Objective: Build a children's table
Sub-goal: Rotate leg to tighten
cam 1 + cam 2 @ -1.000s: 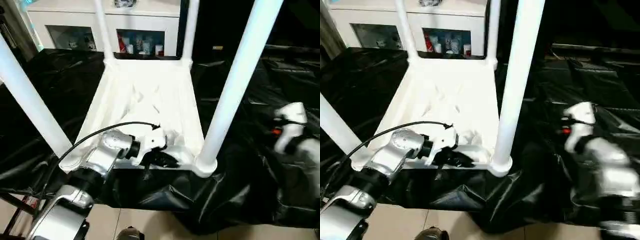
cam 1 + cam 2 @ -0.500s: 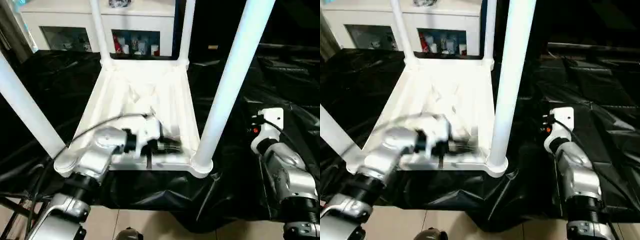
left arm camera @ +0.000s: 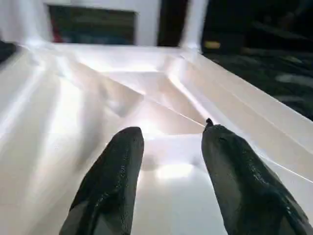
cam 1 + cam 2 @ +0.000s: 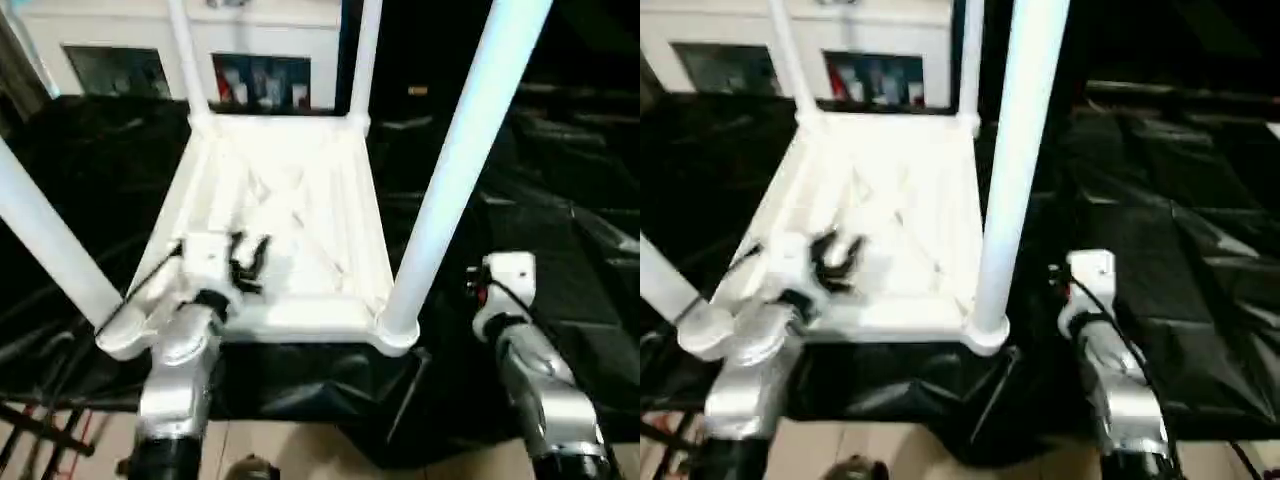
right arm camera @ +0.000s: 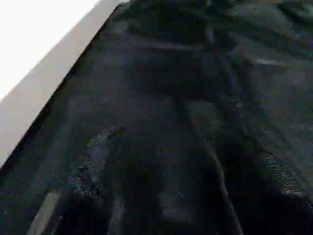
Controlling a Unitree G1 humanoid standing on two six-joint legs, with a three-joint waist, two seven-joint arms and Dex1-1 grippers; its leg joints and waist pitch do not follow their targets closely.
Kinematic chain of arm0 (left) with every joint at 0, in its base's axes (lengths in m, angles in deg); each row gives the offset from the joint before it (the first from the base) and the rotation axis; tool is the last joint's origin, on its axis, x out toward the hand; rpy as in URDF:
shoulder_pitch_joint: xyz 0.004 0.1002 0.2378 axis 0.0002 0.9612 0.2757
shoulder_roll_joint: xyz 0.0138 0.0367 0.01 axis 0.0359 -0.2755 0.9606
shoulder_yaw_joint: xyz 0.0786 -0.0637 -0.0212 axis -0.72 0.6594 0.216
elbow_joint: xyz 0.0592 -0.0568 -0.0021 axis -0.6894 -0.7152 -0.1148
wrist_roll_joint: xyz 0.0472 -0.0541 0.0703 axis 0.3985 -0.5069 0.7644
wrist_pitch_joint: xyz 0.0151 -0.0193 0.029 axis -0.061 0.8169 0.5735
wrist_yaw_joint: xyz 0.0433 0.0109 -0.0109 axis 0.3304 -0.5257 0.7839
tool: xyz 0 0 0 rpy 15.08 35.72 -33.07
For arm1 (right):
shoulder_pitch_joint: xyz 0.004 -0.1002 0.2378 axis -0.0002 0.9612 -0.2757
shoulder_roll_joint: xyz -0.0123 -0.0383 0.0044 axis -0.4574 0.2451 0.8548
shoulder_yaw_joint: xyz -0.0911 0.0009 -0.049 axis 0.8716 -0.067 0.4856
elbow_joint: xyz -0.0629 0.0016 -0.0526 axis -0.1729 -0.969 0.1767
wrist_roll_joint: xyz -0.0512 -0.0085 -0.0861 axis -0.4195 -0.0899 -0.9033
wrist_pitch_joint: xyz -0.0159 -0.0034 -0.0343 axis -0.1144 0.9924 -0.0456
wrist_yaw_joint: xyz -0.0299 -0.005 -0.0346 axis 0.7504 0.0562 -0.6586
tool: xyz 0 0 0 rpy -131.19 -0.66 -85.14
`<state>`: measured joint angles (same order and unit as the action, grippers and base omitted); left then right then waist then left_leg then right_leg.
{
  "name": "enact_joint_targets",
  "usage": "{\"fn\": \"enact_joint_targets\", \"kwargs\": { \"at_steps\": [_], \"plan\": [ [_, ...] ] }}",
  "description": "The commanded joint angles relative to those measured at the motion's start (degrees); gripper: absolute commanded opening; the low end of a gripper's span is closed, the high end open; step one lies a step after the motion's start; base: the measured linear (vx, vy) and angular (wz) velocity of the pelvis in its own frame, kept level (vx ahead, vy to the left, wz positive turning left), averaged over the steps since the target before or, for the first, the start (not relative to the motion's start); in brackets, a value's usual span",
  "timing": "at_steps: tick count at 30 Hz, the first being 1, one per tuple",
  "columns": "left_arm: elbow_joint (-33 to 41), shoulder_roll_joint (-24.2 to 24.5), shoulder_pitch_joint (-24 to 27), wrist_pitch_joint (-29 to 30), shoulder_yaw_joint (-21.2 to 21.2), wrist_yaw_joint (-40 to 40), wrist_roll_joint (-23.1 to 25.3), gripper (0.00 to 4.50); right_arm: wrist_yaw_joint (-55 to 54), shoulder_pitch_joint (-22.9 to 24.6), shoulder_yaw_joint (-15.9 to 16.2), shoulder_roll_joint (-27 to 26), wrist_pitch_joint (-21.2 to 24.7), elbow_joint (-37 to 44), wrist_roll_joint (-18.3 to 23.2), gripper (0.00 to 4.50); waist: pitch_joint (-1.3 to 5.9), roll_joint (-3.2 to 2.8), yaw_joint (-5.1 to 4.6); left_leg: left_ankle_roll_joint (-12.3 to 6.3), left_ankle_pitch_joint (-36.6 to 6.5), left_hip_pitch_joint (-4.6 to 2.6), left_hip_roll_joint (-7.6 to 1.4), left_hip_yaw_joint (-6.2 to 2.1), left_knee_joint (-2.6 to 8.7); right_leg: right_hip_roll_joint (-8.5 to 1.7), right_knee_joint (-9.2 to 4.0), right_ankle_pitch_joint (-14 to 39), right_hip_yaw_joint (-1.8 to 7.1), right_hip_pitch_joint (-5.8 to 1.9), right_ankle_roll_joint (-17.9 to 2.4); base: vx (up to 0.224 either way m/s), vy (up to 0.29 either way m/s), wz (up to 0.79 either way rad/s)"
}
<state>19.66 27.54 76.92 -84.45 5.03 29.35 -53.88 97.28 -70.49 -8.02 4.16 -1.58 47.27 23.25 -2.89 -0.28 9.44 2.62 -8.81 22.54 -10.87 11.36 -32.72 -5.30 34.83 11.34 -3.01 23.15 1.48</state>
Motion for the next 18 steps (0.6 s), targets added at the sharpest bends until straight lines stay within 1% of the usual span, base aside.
{"fn": "enact_joint_targets", "kwargs": {
  "at_steps": [1,2,3,4,5,6,8,9,10,12,13,14,16,17,18],
  "plan": [
    [0.85,-0.17,1.93,-1.82,-1.88,1.73,2.0,2.28,-0.87,-0.61,-0.36,-1.05,0.58,0.1,1.34,3.11,3.13,0.25,-0.26,1.05,-21.78,-1.43,-2.4,-1.73,4.52,-2.76,-5.49,17.58,2.1,-1.51,-4.79,0.0,0.0,0.0],
    [1.35,-0.3,2.48,-1.25,-2.22,2.18,2.61,2.28,-0.93,-0.88,-0.07,-1.31,0.88,-0.13,1.17,3.11,3.02,0.37,-0.44,1.19,-22.25,-1.4,-2.34,-1.71,4.54,-2.73,-5.59,18.08,2.14,-1.45,-4.57,0.0,0.0,0.0],
    [1.35,-0.3,2.48,-1.25,-2.22,2.18,2.61,2.28,-0.93,-0.88,-0.07,-1.31,0.88,-0.13,1.17,3.11,3.16,0.42,-0.54,1.57,-21.92,-1.45,-2.28,-1.72,4.5,-2.77,-5.51,17.91,2.23,-1.53,-4.18,0.0,0.0,0.0],
    [2.67,-0.6,2.71,0.38,-2.28,3.02,3.15,2.28,-1.1,-0.94,0.34,-1.6,1.25,0.2,0.56,3.11,3.16,0.42,-0.54,1.57,-21.92,-1.45,-2.28,-1.72,4.5,-2.77,-5.51,17.91,2.23,-1.53,-4.18,0.0,0.0,0.0],
    [3.9,-0.82,2.92,1.56,-2.3,3.4,3.26,2.28,-1.12,-0.75,0.58,-1.86,1.57,0.81,0.31,3.11,3.26,0.03,-0.54,1.78,-20.94,-1.47,-2.35,-1.7,4.38,-2.69,-5.18,15.29,2.31,-1.53,-4.61,0.0,0.0,0.0],
    [3.9,-0.82,2.92,1.56,-2.3,3.4,3.26,2.28,-1.12,-0.75,0.58,-1.86,1.57,0.81,0.31,3.11,3.27,0.22,-0.55,1.64,-20.26,-1.26,-2.26,-1.69,4.37,-2.7,-5.16,14.04,2.27,-1.7,-4.85,0.0,0.0,0.0],
    [4.97,-0.5,3.08,2.37,-2.56,4.18,2.78,2.28,-1.76,-0.02,0.72,-2.24,1.86,1.89,0.6,3.11,3.35,0.05,-0.56,1.55,-19.55,-1.24,-2.24,-1.72,4.3,-2.68,-4.95,12.48,2.25,-1.79,-5.2,0.0,0.0,0.0],
    [5.04,-0.23,3.09,2.34,-2.65,4.34,2.79,2.28,-1.94,0.26,0.65,-2.35,1.91,2.12,0.77,3.11,3.37,-0.01,-0.62,1.39,-19.13,-1.25,-2.17,-1.66,4.19,-2.54,-4.85,10.56,2.23,-1.82,-5.54,0.0,0.0,0.0],
    [5.09,-0.02,3.12,2.3,-2.73,4.38,2.67,2.28,-2.25,0.65,0.57,-2.46,2.02,2.34,0.77,3.11,3.37,-0.01,-0.62,1.39,-19.13,-1.25,-2.17,-1.66,4.19,-2.54,-4.85,10.56,2.23,-1.82,-5.54,0.0,0.0,0.0],
    [5.16,0.18,3.31,2.86,-3.05,4.33,2.5,2.28,-2.49,1.13,0.39,-2.62,1.99,2.61,0.72,3.11,3.43,-0.23,-0.6,1.32,-18.96,-1.3,-2.07,-1.6,4.09,-2.5,-4.77,9.52,2.2,-1.88,-5.89,0.0,0.0,0.0],
    [5.07,0.4,3.49,2.6,-3.65,4.25,3.0,2.28,-2.64,1.28,0.23,-2.76,2.04,2.54,0.84,3.11,3.46,-0.61,-0.53,1.43,-19.03,-1.29,-2.08,-1.7,4.11,-2.53,-4.7,9.47,2.18,-1.92,-5.98,0.0,0.0,0.0],
    [5.04,0.49,3.57,2.49,-3.89,4.23,3.23,2.28,-2.7,1.33,0.17,-2.81,2.06,2.5,0.89,3.11,3.4,-0.49,-0.61,1.46,-19.38,-1.29,-2.09,-1.66,4.16,-2.46,-4.86,9.77,2.17,-1.88,-5.93,0.0,0.0,0.0],
    [5.26,0.42,3.83,3.35,-4.47,3.65,3.12,2.28,-2.74,1.4,0.2,-2.85,2.1,2.54,0.85,3.11,3.38,-0.54,-0.7,1.6,-19.65,-1.25,-2.07,-1.68,4.15,-2.52,-4.85,10.1,2.18,-1.87,-6.1,0.0,0.0,0.0],
    [5.72,0.39,4.07,3.62,-4.83,3.41,3.07,2.28,-2.77,1.41,0.3,-2.8,2.22,2.73,0.65,3.11,3.87,-0.55,-0.81,-0.42,-9.14,-0.06,-1.67,-1.46,3.09,-1.9,-3.96,-2.39,1.92,-1.39,-8.5,0.0,0.0,0.0],
    [6.02,0.44,4.17,3.74,-4.97,3.57,3.27,2.28,-2.8,1.38,0.35,-2.79,2.31,2.83,0.56,3.11,4.33,-0.45,-0.83,-2.19,-2.24,0.43,-1.31,-1.26,2.18,-1.45,-3.13,-10.73,1.62,-0.99,-9.97,0.0,0.0,0.0]
  ]
}}
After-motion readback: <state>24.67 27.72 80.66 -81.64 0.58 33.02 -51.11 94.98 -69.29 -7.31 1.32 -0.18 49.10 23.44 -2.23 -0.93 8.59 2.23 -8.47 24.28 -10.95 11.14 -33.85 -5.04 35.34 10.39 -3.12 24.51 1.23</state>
